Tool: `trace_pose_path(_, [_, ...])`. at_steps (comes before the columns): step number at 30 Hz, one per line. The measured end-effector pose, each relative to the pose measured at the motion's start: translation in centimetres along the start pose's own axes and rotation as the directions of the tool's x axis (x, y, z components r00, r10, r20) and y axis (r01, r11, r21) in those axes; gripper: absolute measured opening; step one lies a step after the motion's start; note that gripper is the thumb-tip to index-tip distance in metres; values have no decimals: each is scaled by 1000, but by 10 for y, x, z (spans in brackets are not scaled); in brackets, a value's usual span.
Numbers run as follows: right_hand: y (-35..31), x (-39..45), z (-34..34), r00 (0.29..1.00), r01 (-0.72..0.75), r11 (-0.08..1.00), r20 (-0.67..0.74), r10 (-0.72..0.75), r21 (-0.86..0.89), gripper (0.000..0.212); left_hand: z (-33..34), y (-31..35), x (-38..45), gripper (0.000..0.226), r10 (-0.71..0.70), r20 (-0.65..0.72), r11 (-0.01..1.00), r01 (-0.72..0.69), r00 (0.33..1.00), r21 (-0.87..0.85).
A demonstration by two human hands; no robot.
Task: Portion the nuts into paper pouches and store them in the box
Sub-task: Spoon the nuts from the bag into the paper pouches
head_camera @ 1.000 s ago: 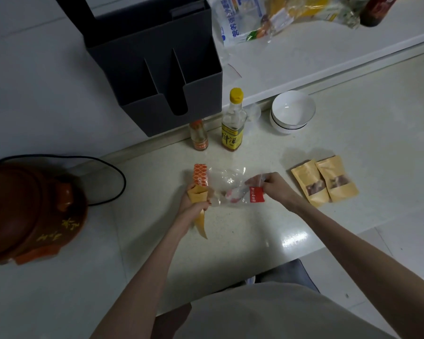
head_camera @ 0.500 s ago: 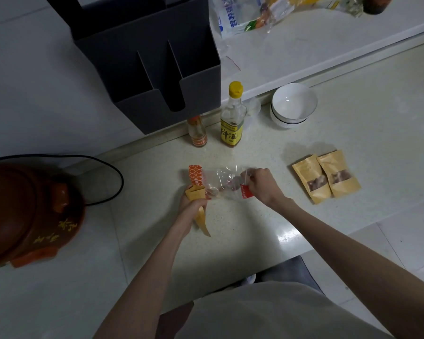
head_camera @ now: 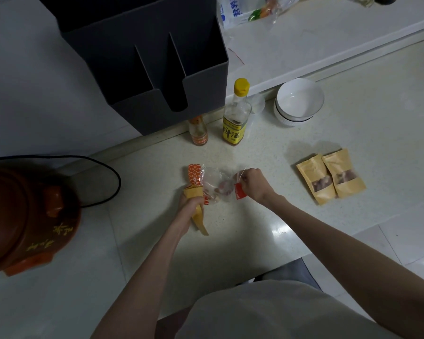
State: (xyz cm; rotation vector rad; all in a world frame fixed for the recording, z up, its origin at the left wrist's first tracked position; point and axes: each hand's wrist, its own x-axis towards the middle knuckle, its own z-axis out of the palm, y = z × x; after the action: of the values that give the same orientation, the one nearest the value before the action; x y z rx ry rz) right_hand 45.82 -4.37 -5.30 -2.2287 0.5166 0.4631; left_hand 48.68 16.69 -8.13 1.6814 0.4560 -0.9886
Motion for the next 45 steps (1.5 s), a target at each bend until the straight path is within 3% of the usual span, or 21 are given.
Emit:
trace_pose_path(5, [1, 4, 10, 999, -36, 999, -23, 37, 20, 35, -4, -3, 3, 34, -38, 29, 996, 40, 999, -77])
trace_pose_path(9, [3, 6, 20, 997, -76, 992, 9, 75, 103, 24, -7, -4, 4, 29, -76, 52, 985, 84, 996, -151])
trace_pose_path(13, [2, 6, 37, 996, -86, 980, 48, 79, 179, 26, -8, -4, 7, 13, -112, 25, 972, 115, 993, -207])
trace_pose_path(16, [6, 9, 46, 992, -123, 962, 68, 109, 242, 26, -10, -11, 12, 32, -144, 14, 961, 143, 989, -238])
trace_pose_path(18, [10, 11, 50, 981, -192, 921, 86, 173, 338, 27, -10, -10, 15, 46, -147, 24, 959, 148, 989, -242])
trace_pose_path(22, [14, 9, 53, 950, -300, 762, 105, 295, 573, 21, -15, -4, 11, 26, -161, 33, 967, 164, 986, -197])
trace_pose_path(24, [15, 7, 55, 948, -303, 726, 120, 293, 618, 20, -20, -8, 13, 12, -134, 57, 968, 143, 989, -206])
trace_pose_path(27, [17, 5, 57, 950, -303, 681, 152, 274, 667, 18, -20, -3, 13, 21, -115, 58, 980, 123, 992, -159])
trace_pose_path(30, [13, 6, 60, 953, -288, 623, 152, 263, 727, 25, -18, 2, 14, 12, -69, 53, 980, 78, 996, -183])
trace_pose_path(33, [15, 4, 59, 956, -282, 545, 179, 234, 790, 37, -26, 2, 15, 21, -67, 43, 978, 74, 997, -194])
trace_pose_path(35, [15, 4, 59, 955, -273, 510, 165, 246, 816, 35, -28, 8, 12, 40, -80, 60, 980, 90, 995, -178])
trace_pose_path(40, [10, 7, 56, 969, -244, 567, 167, 184, 787, 32, -31, 12, 7, 54, -30, 105, 989, 45, 994, -143])
trace_pose_path(45, [15, 12, 49, 965, -260, 532, 197, 173, 806, 33, -37, 10, 7, 58, -25, 89, 989, 37, 996, -145])
